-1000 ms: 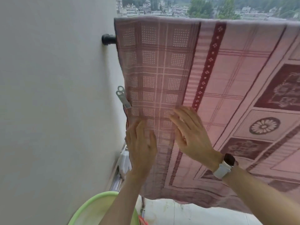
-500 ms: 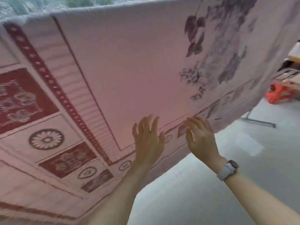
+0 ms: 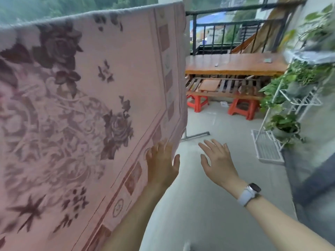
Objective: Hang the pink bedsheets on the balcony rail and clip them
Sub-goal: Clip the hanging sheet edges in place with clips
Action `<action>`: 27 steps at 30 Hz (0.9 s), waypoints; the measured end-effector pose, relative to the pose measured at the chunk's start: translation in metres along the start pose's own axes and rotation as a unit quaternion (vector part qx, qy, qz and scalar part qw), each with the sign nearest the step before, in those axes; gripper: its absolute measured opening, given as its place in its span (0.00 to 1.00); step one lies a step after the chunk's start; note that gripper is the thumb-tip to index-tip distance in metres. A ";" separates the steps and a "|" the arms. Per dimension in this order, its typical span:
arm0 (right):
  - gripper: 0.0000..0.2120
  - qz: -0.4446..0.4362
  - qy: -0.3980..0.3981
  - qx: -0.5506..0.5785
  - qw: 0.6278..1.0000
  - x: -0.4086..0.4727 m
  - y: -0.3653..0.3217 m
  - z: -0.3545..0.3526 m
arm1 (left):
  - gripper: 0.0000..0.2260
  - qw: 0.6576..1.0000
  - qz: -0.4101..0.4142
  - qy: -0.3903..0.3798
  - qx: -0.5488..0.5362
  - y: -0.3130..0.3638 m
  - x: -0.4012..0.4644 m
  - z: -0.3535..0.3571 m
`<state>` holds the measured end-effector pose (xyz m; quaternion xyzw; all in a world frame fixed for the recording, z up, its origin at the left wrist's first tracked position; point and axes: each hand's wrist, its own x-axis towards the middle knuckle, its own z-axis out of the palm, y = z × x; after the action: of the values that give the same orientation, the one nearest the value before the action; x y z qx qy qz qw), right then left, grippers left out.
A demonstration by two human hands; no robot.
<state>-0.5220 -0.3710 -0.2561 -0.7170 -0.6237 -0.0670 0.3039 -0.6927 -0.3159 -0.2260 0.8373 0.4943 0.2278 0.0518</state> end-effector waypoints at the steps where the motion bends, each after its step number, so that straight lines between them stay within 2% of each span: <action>1: 0.22 0.011 -0.002 -0.008 1.000 0.026 0.017 0.003 | 0.21 1.000 0.016 0.006 -0.005 0.006 0.036 0.012; 5: 0.20 0.029 0.011 -0.053 0.998 0.121 0.088 0.000 | 0.19 0.997 0.079 -0.003 -0.022 0.039 0.167 0.055; 9: 0.20 0.102 0.022 -0.069 0.992 0.191 0.183 -0.009 | 0.17 0.986 0.162 -0.041 -0.027 0.086 0.283 0.112; 14: 0.20 0.146 0.046 -0.102 0.983 0.271 0.309 -0.007 | 0.16 0.976 0.204 -0.060 -0.050 0.150 0.408 0.201; 18: 0.21 0.159 0.052 -0.093 0.981 0.361 0.413 0.011 | 0.18 0.976 0.197 -0.080 -0.047 0.195 0.518 0.268; 21: 0.17 0.150 0.034 -0.081 0.985 0.438 0.475 0.021 | 0.18 0.980 0.172 -0.087 -0.055 0.218 0.602 0.305; 23: 0.16 0.150 0.011 -0.064 0.987 0.487 0.509 0.033 | 0.18 0.983 0.149 -0.092 -0.054 0.225 0.651 0.324; 27: 0.19 0.143 -0.054 -0.032 0.988 0.577 0.562 0.069 | 0.18 0.990 0.093 -0.098 -0.041 0.214 0.733 0.356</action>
<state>0.1068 0.1365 -0.2352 -0.8107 -0.5281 -0.0038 0.2529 -0.0675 0.2487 -0.2346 0.8953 0.3966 0.1688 0.1130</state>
